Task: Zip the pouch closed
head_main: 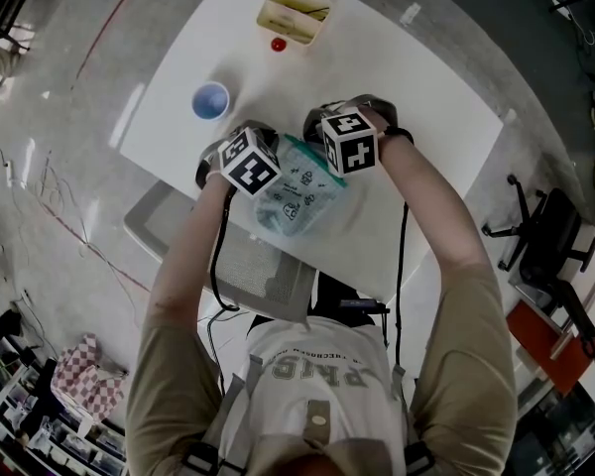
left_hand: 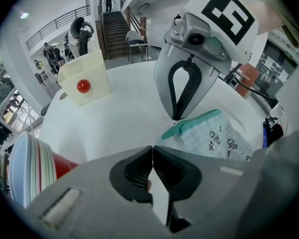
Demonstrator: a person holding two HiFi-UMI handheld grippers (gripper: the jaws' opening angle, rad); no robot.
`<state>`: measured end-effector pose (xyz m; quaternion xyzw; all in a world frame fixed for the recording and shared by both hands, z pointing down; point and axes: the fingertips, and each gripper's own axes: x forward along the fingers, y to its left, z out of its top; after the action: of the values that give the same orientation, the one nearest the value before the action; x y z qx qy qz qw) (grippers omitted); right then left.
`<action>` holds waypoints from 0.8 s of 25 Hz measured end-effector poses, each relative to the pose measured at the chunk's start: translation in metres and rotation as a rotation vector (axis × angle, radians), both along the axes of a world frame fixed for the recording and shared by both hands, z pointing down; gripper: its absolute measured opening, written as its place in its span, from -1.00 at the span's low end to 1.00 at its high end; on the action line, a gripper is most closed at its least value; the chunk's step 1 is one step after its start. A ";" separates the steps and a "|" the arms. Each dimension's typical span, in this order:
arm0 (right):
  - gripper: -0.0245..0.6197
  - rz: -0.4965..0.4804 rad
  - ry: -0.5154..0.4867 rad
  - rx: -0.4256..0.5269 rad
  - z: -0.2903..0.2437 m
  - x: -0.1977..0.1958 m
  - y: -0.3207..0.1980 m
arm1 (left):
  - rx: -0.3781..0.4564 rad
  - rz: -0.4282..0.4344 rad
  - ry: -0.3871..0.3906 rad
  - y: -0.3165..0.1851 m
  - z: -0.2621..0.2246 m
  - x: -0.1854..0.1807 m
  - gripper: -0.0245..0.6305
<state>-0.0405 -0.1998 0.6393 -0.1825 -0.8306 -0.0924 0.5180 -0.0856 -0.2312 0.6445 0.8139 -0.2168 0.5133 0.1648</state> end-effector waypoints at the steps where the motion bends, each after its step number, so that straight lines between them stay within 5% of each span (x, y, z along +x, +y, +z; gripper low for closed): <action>1: -0.91 0.003 0.001 -0.003 0.000 0.001 0.001 | -0.002 -0.005 0.002 0.000 0.001 -0.001 -0.89; 20: -0.91 0.039 0.014 -0.021 0.004 0.018 0.013 | -0.023 -0.033 -0.010 0.003 0.005 -0.013 -0.89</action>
<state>-0.0225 -0.1869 0.6430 -0.1725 -0.8313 -0.0721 0.5235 -0.0991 -0.2284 0.6493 0.8058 -0.2253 0.5168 0.1814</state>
